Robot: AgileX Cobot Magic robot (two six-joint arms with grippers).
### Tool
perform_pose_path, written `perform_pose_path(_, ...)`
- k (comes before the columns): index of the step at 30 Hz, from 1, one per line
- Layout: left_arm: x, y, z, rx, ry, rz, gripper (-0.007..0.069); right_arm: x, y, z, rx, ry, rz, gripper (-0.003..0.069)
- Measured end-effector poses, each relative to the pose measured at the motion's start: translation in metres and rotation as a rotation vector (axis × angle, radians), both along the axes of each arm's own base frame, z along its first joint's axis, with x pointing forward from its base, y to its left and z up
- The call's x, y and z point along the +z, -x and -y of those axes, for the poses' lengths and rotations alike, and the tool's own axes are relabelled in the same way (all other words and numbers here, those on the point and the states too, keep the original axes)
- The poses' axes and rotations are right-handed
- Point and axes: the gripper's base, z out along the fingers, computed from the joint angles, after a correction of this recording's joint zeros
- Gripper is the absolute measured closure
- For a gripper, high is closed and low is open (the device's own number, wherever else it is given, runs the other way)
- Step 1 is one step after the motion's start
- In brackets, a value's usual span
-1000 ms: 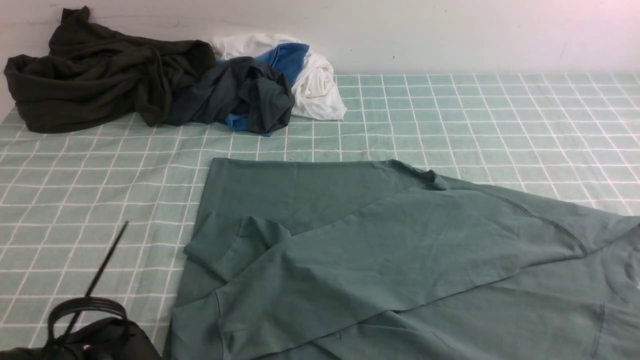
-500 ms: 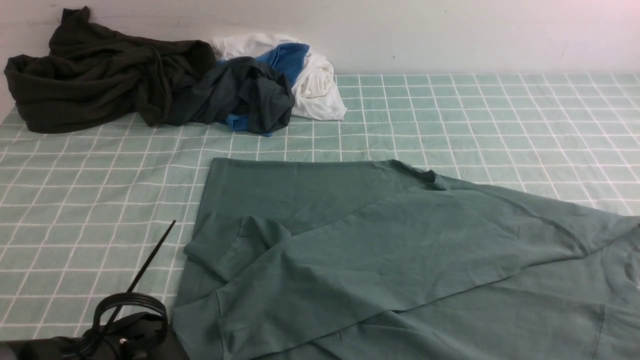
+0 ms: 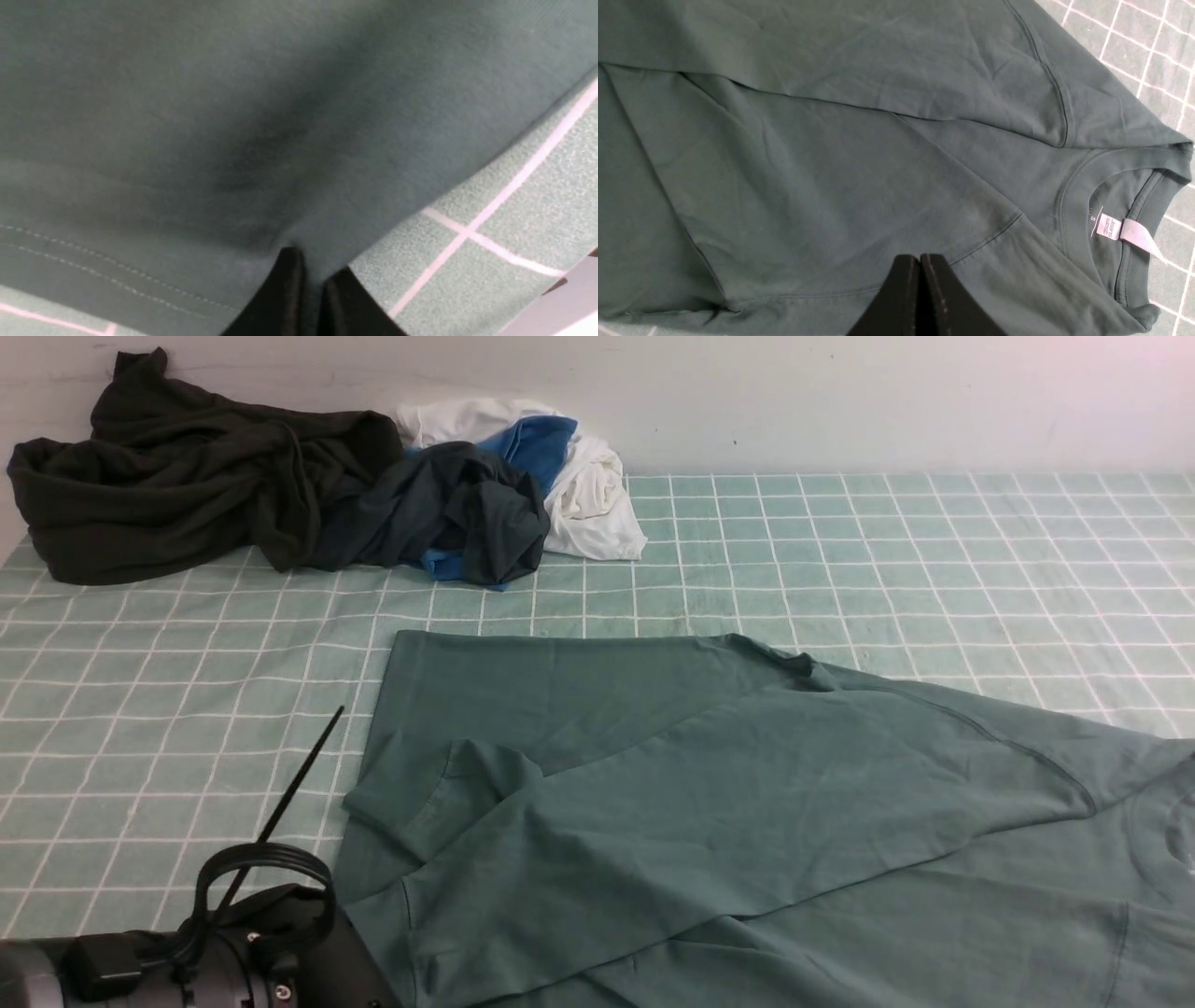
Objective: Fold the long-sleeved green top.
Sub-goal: Use both arms simultaneously to clamp the lower edge of the clothing fabric
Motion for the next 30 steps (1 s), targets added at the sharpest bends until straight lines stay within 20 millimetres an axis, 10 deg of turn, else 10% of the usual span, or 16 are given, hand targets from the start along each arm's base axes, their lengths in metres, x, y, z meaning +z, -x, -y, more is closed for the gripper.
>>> perform_pose_path(13, 0.037, 0.017, -0.019, 0.072, 0.061, 0.041, 0.0615, -0.035, -0.010, -0.027, 0.436, 0.129, -0.189, 0.0668)
perform_pose_path(24, 0.033, 0.024, -0.032, 0.007, 0.018, 0.033, 0.0608, -0.157, -0.011, -0.037, 0.797, 0.407, -0.343, 0.0272)
perform_pose_path(30, 0.033, 0.023, -0.031, 0.003, 0.030, 0.048, 0.0608, -0.190, -0.025, -0.040, 0.804, 0.482, -0.340, 0.0199)
